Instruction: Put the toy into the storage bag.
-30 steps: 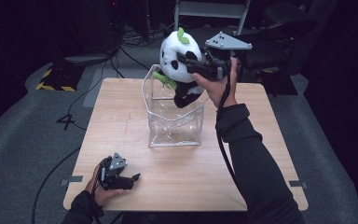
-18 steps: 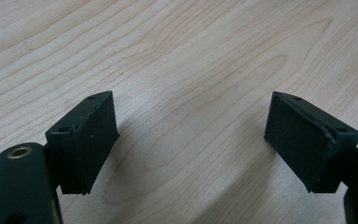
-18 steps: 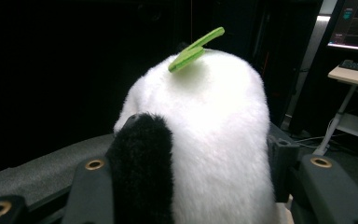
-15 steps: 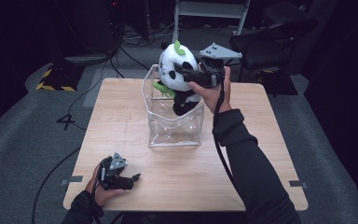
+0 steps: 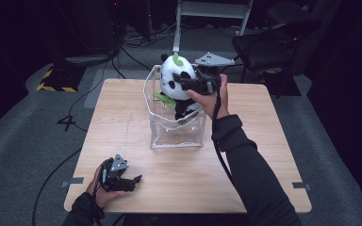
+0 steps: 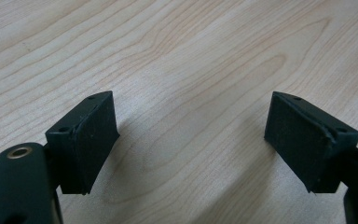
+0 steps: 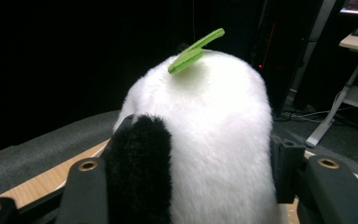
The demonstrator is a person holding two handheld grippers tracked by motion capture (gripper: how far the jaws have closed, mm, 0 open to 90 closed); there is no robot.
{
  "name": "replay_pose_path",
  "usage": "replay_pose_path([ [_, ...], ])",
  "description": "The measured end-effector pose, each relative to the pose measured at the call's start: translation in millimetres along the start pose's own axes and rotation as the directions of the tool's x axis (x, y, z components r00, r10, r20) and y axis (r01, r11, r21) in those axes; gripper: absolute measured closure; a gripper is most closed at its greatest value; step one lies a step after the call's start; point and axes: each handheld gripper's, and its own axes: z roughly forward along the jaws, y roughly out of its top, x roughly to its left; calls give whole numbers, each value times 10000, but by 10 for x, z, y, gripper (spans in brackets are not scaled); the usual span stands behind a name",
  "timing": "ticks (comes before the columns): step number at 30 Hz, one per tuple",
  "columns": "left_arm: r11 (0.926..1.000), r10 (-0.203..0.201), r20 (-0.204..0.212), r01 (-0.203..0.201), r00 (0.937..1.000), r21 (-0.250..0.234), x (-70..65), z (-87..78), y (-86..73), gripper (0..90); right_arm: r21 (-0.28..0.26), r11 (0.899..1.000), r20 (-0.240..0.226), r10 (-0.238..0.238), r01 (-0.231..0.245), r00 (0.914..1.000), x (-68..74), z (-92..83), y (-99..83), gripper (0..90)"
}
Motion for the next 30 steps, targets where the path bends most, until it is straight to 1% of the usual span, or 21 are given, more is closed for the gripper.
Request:
replay_pose_path([
  [3,10000,5,-1,-5,10000,-1,0,0,0,172,226,9997,14,-105,105,9999,8,31,-39,406],
  [7,10000,-9,1,9,10000,1,-1,0,0,172,493,9988,-10,9,-8,10000,-4,67,-83,383],
  [11,10000,-11,0,11,10000,1,-1,0,0,171,802,9968,-84,-56,63,9999,-19,85,-104,370],
  [15,10000,-8,-2,8,10000,1,-1,0,0,172,1141,9935,-45,-45,50,10000,-49,86,-120,354],
  [16,10000,-8,-2,8,10000,0,-1,0,0,172,1308,9914,-91,-67,78,9999,-58,92,-126,347],
  [19,10000,-3,-1,3,10000,2,-1,0,0,172,1967,9800,-167,-258,286,9995,-67,123,-150,328],
  [21,10000,-5,0,5,10000,4,-1,0,0,172,2257,9734,-157,-373,399,9992,-69,135,-175,322],
  [24,10000,3,2,-3,10000,2,0,0,0,172,2649,9634,-160,-382,410,9991,-85,168,-215,306],
  [27,10000,3,-4,-3,10000,5,0,0,0,172,3093,9503,-55,-352,352,9994,-94,216,-257,289],
  [29,10000,4,-3,-4,10000,7,-1,-1,0,172,3336,9419,-103,-371,384,9993,-85,242,-278,276],
  [30,10000,3,-1,-3,10000,3,0,0,0,172,3508,9355,-172,-379,415,9991,-76,258,-290,270],
])
